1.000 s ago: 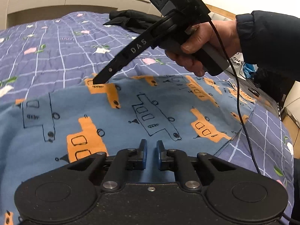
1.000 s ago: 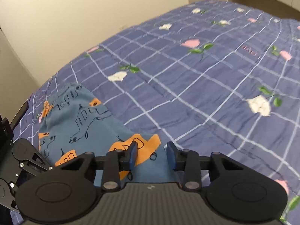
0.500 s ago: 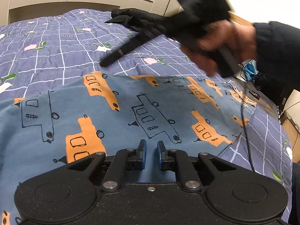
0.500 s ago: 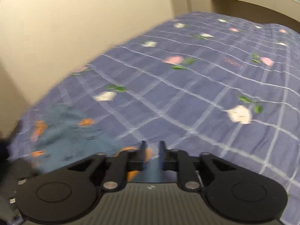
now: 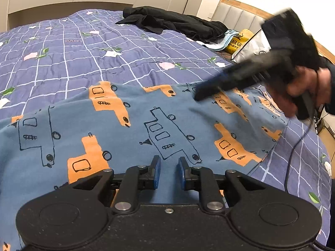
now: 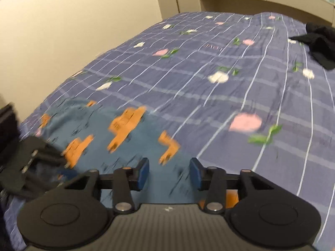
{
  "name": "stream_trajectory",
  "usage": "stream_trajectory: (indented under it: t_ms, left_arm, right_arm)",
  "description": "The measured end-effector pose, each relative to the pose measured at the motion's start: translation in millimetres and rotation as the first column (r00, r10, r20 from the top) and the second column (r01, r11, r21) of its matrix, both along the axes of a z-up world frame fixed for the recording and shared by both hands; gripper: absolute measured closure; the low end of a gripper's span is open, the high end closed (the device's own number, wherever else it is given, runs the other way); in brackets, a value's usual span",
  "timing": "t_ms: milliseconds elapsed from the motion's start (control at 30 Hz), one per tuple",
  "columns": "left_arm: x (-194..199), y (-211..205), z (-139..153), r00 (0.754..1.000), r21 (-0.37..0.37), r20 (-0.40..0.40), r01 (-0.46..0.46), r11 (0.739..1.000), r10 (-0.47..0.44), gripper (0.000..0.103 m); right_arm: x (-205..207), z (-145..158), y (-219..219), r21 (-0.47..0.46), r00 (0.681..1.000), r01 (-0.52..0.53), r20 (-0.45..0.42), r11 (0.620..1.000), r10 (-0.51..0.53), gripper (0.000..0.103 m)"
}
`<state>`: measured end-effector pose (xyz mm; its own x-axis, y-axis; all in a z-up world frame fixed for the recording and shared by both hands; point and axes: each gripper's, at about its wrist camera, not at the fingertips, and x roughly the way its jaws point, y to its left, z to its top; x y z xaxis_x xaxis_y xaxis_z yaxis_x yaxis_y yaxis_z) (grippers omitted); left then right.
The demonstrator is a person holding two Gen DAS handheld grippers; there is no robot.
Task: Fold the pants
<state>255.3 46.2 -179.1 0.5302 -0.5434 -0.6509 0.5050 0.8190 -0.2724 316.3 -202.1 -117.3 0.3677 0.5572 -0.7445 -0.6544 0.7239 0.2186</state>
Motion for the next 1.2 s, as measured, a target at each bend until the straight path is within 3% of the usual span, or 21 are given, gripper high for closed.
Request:
stream_trajectory:
  t_ms: [100, 200, 267, 333, 400, 500, 600, 667, 733, 800, 933, 1000, 1133, 1200]
  left_arm:
    - [0.1, -1.7, -0.2, 1.000, 0.009, 0.005, 0.007, 1.000, -0.007, 0.079]
    - [0.4, -0.5, 0.7, 1.000, 0.005, 0.001, 0.007, 1.000, -0.008, 0.079]
    - [1.1, -0.8, 3.1, 1.000, 0.011, 0.003, 0.008, 1.000, -0.008, 0.075]
    - [2.0, -2.5, 6.8, 1.000, 0.007, 0.011, 0.001, 1.000, -0.001, 0.067]
    - [0.6, -4.5, 12.9, 1.000, -0.018, 0.022, -0.002, 1.000, 0.002, 0.056]
    - [-1.0, -13.4, 20.6, 1.000, -0.074, 0.018, 0.006, 0.997, -0.005, 0.048]
    - [1.0, -40.6, 30.2, 1.000, -0.112, -0.012, 0.011, 0.994, -0.012, 0.037]
    - [2.0, -66.9, 37.2, 0.999, -0.054, -0.016, 0.029, 0.998, -0.030, 0.032]
    - [4.7, -97.3, 46.6, 0.999, 0.022, -0.012, 0.050, 0.999, -0.050, 0.021]
    - [10.1, -119.7, 57.4, 0.998, 0.046, -0.020, 0.061, 0.997, -0.060, 0.017]
    - [28.8, -154.7, 78.9, 0.993, 0.004, -0.096, 0.066, 0.998, -0.065, 0.017]
    - [39.8, -174.9, 87.1, 0.989, -0.018, -0.127, 0.077, 0.997, -0.079, 0.017]
    - [63.3, -224.4, 102.1, 0.981, -0.016, -0.158, 0.107, 0.994, -0.108, 0.017]
    - [78.9, -250.4, 103.4, 0.970, -0.043, -0.207, 0.121, 0.992, -0.127, 0.017]
  right_arm:
    - [-18.4, -8.8, -10.7, -0.007, 1.000, 0.002, -0.025, 1.000, -0.002, 0.055]
    - [-36.3, -4.4, -31.2, -0.072, 0.995, 0.091, 0.042, 0.993, -0.089, 0.060]
    - [-49.1, 11.3, -51.5, -0.063, 0.975, 0.202, 0.102, 0.977, -0.195, 0.054]
    - [-68.9, 29.2, -76.1, -0.002, 0.950, 0.280, 0.146, 0.960, -0.276, 0.038]
    - [-91.9, 42.7, -106.5, 0.066, 0.921, 0.352, 0.152, 0.934, -0.358, 0.032]
    - [-131.3, 48.0, -160.2, 0.168, 0.861, 0.480, 0.095, 0.861, -0.499, 0.026]
    - [-175.0, 30.2, -215.5, 0.271, 0.761, 0.630, -0.029, 0.728, -0.648, 0.025]
    - [-198.4, 12.1, -244.8, 0.338, 0.696, 0.699, -0.118, 0.631, -0.708, 0.025]
    - [-209.7, -4.6, -263.0, 0.387, 0.646, 0.740, -0.184, 0.550, -0.741, 0.025]
    - [-213.8, -18.1, -276.1, 0.432, 0.610, 0.763, -0.237, 0.481, -0.756, 0.025]
    - [-205.9, -41.0, -287.7, 0.470, 0.561, 0.790, -0.297, 0.393, -0.773, 0.027]
    - [-203.4, -53.2, -295.2, 0.492, 0.553, 0.792, -0.330, 0.361, -0.765, 0.031]
    - [-189.0, -71.9, -306.7, 0.499, 0.535, 0.806, -0.385, 0.318, -0.752, 0.049]
    - [-178.6, -80.2, -311.9, 0.483, 0.531, 0.816, -0.410, 0.316, -0.742, 0.059]
